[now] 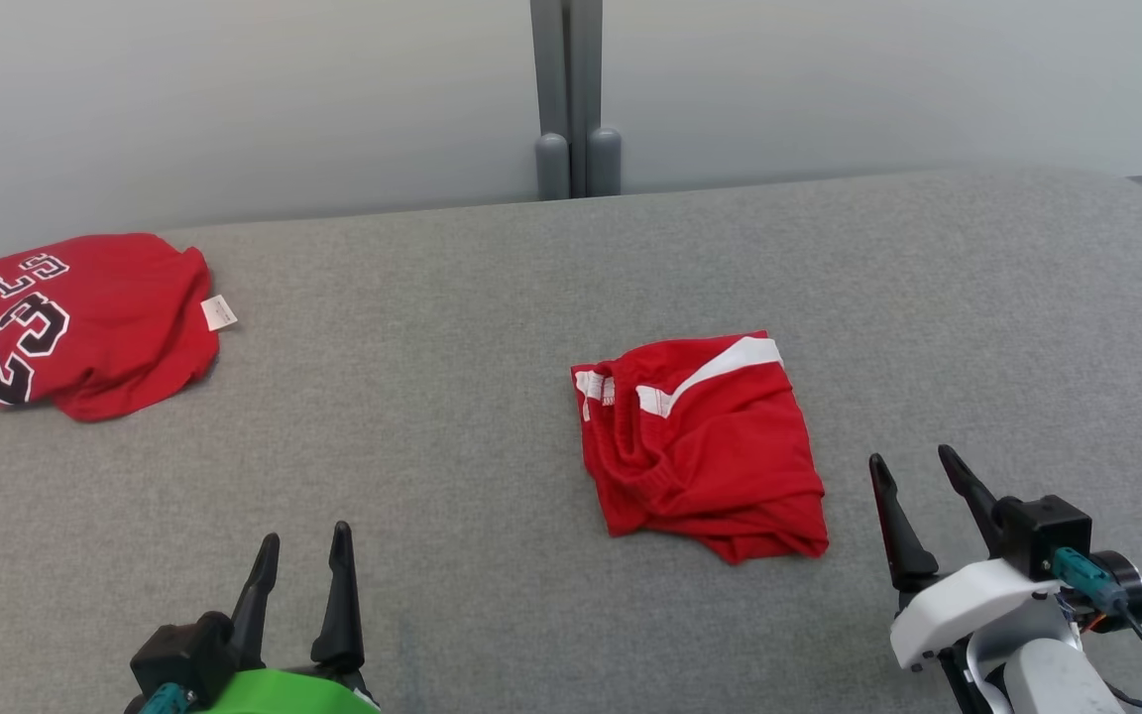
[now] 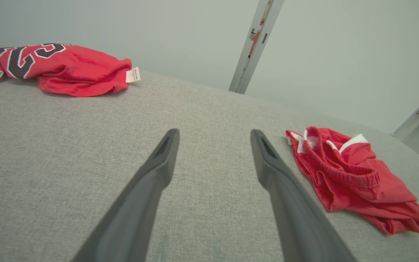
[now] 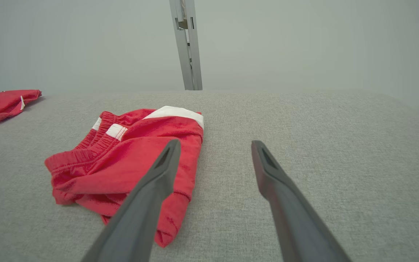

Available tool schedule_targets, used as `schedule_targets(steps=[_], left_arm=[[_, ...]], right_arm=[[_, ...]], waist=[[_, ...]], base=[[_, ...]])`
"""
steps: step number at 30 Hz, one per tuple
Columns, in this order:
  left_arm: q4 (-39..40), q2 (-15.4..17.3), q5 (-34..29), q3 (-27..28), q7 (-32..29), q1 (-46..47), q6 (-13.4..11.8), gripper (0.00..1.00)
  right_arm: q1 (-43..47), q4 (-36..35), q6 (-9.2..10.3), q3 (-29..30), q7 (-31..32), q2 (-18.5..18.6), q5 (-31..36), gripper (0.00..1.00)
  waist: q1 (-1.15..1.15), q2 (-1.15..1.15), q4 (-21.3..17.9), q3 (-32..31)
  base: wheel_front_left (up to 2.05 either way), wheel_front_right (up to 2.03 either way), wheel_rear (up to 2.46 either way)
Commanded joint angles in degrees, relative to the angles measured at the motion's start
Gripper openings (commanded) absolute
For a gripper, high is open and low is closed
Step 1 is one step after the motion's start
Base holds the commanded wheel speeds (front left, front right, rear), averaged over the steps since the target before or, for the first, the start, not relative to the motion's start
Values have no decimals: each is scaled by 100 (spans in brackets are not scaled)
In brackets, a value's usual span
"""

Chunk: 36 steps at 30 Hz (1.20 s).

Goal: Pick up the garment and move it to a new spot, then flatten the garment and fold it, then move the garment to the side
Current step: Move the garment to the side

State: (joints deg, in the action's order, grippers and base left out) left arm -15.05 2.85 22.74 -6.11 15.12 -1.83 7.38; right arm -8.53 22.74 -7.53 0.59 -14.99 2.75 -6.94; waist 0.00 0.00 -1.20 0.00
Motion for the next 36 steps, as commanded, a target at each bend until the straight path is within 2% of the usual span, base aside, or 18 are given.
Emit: schedule_targets(steps=[1, 4, 8, 16, 17, 18, 25, 32, 33, 34, 35, 36], left_arm=[[19, 9, 21, -6, 4, 17, 5, 100], [37, 9, 26, -7, 4, 72, -10, 100], [42, 9, 11, -16, 4, 160, -9, 100], [57, 10, 86, -95, 3, 261, -12, 100], [91, 11, 135, -133, 3, 284, -34, 100], [99, 11, 131, -135, 3, 299, -40, 100], [160, 11, 195, -171, 3, 396, -62, 100], [176, 11, 224, -197, 3, 473, -81, 100], [179, 11, 225, -197, 3, 484, -84, 100], [183, 11, 223, -198, 3, 493, -75, 100], [185, 11, 223, -204, 3, 501, -77, 100], [189, 11, 214, -211, 3, 513, -80, 100]], right_arm=[[-64, -20, 8, 27, -20, 19, 58, 100], [-257, -33, 8, 56, -20, 19, 211, 100], [-668, 12, 8, 199, 421, 18, 400, 100], [-1513, 394, 8, 110, 2084, 17, 470, 100], [-1710, 620, 8, 130, 2671, 39, 451, 100], [-1744, 673, 8, 134, 2789, 73, 469, 100], [-1904, 1106, 9, 380, 3276, 211, 442, 100], [-2080, 1503, 9, 394, 3468, 143, 154, 100], [-2101, 1552, 9, 365, 3486, 133, 102, 98], [-2125, 1604, 8, 324, 3507, 123, 43, 55], [-2144, 1638, 8, 289, 3501, 110, 10, 41], [-2162, 1678, 8, 245, 3485, 102, -7, 41]], waist=[[0, 0, 20, 17], [0, 0, 57, 75], [0, 0, 143, 158], [0, 0, 439, 293], [0, 0, 618, 411], [0, 0, 664, 447], [0, 0, 951, 745], [0, 0, 1046, 940], [0, 0, 1045, 959], [0, 0, 1040, 985], [0, 0, 1035, 1003], [0, 0, 1024, 1027]], base=[[0, 0, 0], [0, 0, 0], [0, 0, 0], [0, 0, 0], [0, 0, 0], [0, 0, 0], [0, 0, 0], [0, 0, 0], [0, 0, 0], [0, 0, 0], [0, 0, 0], [0, 0, 0]])
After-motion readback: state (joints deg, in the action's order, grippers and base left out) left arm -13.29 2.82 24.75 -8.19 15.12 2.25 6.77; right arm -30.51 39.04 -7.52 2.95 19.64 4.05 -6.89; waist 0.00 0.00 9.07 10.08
